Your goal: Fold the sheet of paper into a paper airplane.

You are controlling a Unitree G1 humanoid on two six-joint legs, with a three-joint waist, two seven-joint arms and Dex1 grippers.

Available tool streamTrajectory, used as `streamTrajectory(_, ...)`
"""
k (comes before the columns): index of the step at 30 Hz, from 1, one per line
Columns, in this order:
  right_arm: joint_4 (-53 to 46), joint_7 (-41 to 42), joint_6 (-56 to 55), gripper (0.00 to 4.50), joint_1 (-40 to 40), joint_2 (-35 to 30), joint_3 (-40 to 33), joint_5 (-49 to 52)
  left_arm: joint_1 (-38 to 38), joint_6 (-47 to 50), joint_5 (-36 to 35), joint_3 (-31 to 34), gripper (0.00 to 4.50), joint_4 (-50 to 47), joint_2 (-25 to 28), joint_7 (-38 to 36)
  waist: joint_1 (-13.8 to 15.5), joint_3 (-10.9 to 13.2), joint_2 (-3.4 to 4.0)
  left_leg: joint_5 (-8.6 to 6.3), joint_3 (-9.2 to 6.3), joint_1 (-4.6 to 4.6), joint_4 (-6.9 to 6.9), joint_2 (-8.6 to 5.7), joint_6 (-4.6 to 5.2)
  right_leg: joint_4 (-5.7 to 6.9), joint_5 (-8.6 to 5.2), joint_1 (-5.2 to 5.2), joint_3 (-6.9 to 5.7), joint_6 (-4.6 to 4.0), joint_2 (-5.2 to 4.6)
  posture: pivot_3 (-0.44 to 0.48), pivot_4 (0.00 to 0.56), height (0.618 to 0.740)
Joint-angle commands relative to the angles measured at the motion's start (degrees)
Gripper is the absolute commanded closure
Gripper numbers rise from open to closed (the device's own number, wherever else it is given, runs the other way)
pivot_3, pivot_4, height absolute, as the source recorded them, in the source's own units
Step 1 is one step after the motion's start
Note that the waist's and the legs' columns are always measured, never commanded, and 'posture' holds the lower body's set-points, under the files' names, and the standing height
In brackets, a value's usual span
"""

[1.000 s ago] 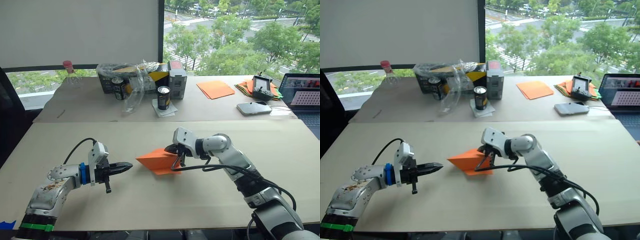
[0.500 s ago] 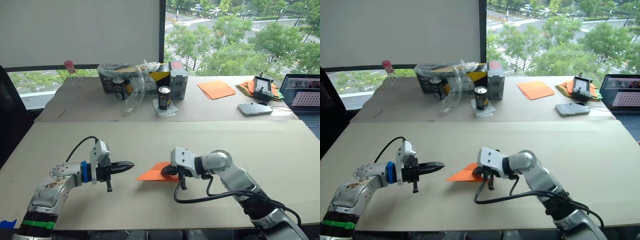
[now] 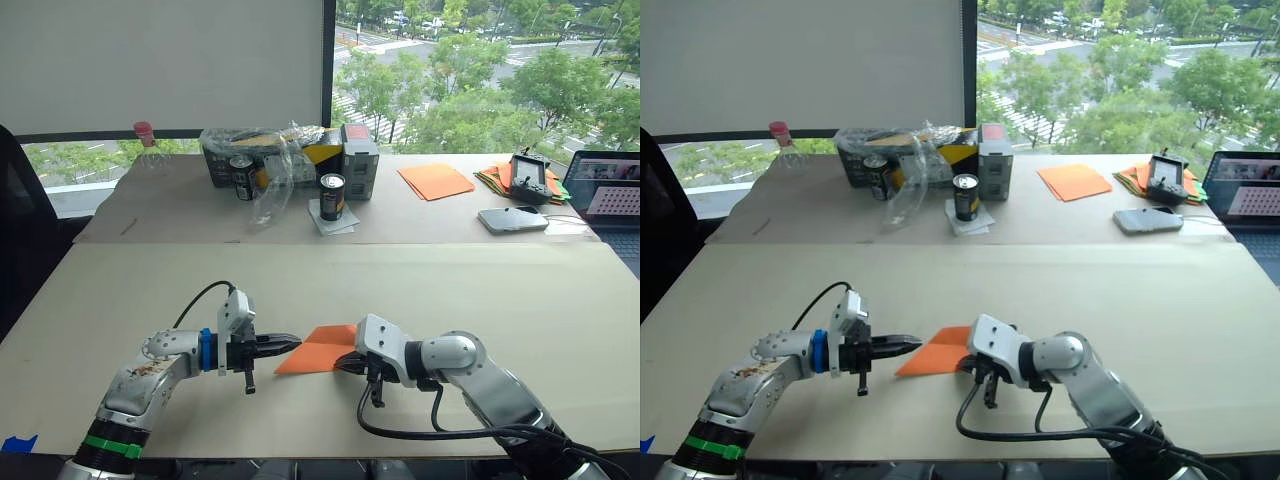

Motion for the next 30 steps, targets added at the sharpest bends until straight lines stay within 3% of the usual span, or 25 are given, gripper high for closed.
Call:
streamTrajectory(1, 0.2, -1.4, 2.8, 4.45, 1.1, -1.3, -1.2, 0.3, -1.2, -1.4, 3.9, -2.4, 4.5, 0.3, -0.5, 2.1, 0.1, 0.0, 0.0, 0.0, -0.02, 0.04, 0.0, 0.0, 0.0, 0.0, 0.0, 0.04, -0.01, 0.0, 0.0, 0.0, 0.15, 0.67)
streamTrajectory(11, 0.0, -3.6, 2.5, 4.45, 0.5, -0.9, -4.6, 2.7, -0.6, -2.6, 9.4, -6.8, 4.5, 2.0, -2.7, 4.6, 0.4, 0.0, 0.0, -0.02, -0.05, 0.31, -0.02, 0.0, 0.03, -0.06, -0.02, 0.34, -0.04, 0.04, -0.01, 0.0, 0.15, 0.67)
streamTrajectory(14, 0.1, -6.4, 2.1, 4.45, -0.9, 5.4, -12.2, 9.9, -0.7, -3.0, 10.5, -7.6, 4.5, 2.1, -2.4, 4.3, 0.5, 0.0, 0.0, -0.02, -0.05, 0.31, -0.02, 0.01, 0.02, -0.05, -0.02, 0.34, -0.05, 0.03, 0.0, 0.0, 0.15, 0.67)
streamTrajectory(18, 1.6, -7.4, 6.0, 4.45, -1.1, 5.5, -17.1, 13.3, -1.1, -2.5, 10.7, -7.7, 4.5, 1.6, -2.3, 4.6, 0.8, 0.0, 0.01, -0.02, -0.06, 0.32, -0.02, 0.0, 0.03, -0.06, -0.02, 0.35, -0.05, 0.04, 0.0, 0.0, 0.15, 0.67)
streamTrajectory(26, 5.9, -10.4, 9.5, 1.87, -1.4, 7.4, -20.2, 17.8, -0.9, -2.4, 11.0, -7.6, 4.5, 1.1, -1.3, 5.3, 0.6, 0.0, 0.02, -0.03, -0.07, 0.35, -0.08, 0.01, 0.05, -0.04, -0.01, 0.33, -0.03, 0.04, 0.0, 0.0, 0.15, 0.67)
streamTrajectory(30, 8.1, -9.8, 12.6, 1.87, -1.5, 7.6, -20.1, 20.6, -0.5, -2.0, 10.8, -7.5, 4.5, 0.6, -1.2, 5.7, 0.4, 0.0, 0.02, -0.03, -0.07, 0.34, -0.07, 0.0, 0.05, -0.05, -0.01, 0.33, -0.03, 0.04, 0.01, 0.0, 0.15, 0.67)
